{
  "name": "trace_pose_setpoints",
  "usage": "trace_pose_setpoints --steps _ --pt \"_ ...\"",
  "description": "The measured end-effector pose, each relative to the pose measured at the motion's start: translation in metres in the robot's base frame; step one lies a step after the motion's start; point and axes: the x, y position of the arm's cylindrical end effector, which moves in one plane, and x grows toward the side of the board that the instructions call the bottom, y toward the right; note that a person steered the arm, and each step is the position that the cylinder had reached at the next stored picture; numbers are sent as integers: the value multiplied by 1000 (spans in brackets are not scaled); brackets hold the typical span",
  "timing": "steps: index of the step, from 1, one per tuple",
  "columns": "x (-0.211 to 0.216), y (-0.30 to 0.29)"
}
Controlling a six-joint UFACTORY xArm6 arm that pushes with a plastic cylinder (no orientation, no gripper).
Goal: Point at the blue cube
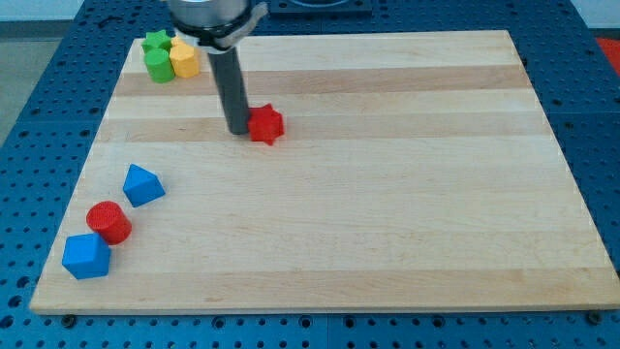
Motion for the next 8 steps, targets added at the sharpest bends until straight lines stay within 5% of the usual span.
trace_pose_setpoints --steps 3,6,8 --pt "-1 86" --pt "9 -173" --pt "70 -208"
